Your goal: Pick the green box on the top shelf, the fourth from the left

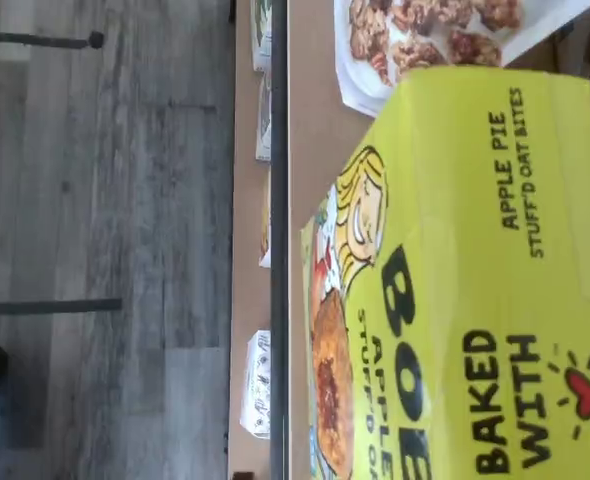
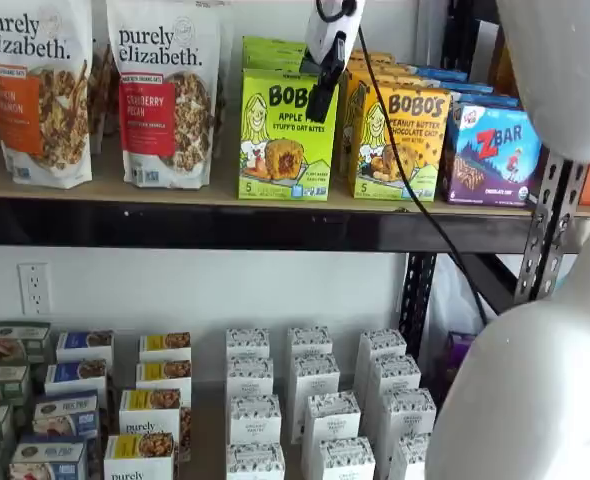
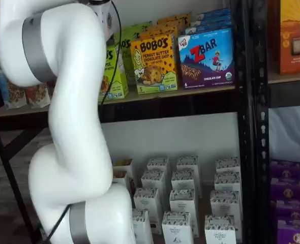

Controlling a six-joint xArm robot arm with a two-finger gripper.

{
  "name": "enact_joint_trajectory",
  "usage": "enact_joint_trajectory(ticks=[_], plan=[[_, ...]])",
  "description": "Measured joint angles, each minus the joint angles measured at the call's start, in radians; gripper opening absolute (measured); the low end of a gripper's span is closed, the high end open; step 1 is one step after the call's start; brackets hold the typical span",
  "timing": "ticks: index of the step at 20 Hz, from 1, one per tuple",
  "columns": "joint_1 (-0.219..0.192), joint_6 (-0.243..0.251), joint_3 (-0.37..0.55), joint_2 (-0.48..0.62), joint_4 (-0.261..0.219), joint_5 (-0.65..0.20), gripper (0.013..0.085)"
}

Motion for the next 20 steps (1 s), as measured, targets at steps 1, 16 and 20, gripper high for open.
enact_joint_trajectory(ticks=[1, 16, 20], plan=[[0.0, -0.001, 0.006, -0.003, 0.0, -0.007, 0.085], [-0.002, -0.003, 0.022, -0.009, 0.007, -0.026, 0.061], [0.001, -0.001, 0.023, -0.008, 0.005, -0.029, 0.061]])
